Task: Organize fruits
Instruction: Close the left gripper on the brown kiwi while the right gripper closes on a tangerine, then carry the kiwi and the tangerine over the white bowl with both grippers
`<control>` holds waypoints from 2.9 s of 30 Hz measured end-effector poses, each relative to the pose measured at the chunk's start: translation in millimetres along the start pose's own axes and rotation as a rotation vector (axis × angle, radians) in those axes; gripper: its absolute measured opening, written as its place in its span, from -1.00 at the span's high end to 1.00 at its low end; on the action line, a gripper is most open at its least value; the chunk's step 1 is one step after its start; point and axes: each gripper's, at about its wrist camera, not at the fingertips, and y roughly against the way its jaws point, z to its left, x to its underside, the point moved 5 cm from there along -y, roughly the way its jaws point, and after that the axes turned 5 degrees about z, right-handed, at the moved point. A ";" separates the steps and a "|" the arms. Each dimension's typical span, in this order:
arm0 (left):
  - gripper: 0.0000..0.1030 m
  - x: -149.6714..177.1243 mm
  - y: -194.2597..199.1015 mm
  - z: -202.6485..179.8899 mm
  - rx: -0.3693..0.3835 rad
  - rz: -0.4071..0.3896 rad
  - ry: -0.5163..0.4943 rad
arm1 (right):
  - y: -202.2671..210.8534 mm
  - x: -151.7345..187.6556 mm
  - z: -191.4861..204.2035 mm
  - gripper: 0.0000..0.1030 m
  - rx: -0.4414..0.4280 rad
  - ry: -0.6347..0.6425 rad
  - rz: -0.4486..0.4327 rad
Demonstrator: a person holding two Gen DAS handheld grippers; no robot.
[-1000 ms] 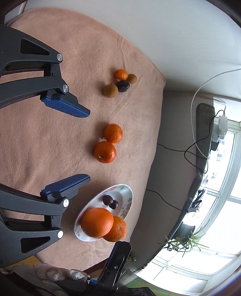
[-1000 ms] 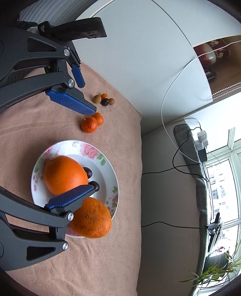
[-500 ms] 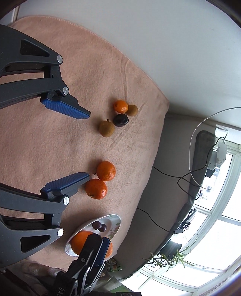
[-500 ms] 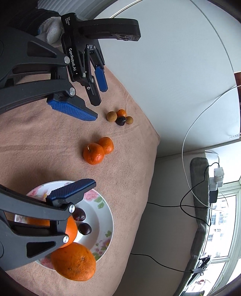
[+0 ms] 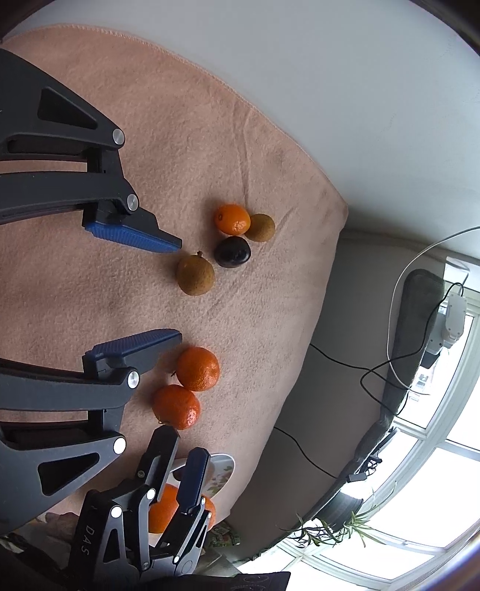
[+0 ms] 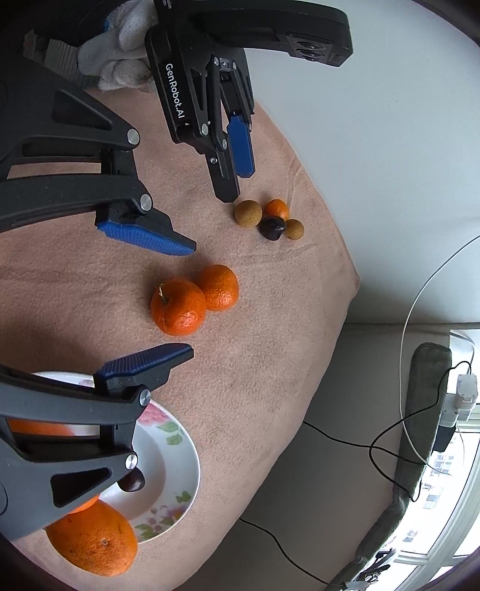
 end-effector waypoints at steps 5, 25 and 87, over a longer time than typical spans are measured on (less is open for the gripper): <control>0.25 -3.8 -10.3 0.9 0.003 0.019 0.000 | -14.6 -5.4 -1.3 0.00 0.026 0.043 0.042; 0.48 -13.4 -33.7 4.2 -0.038 0.051 0.005 | -37.7 -6.0 0.2 0.14 0.025 0.117 0.131; 0.49 1.1 -0.5 -160.9 0.172 0.023 -0.221 | 68.2 24.3 -104.1 0.18 0.049 -0.146 -0.043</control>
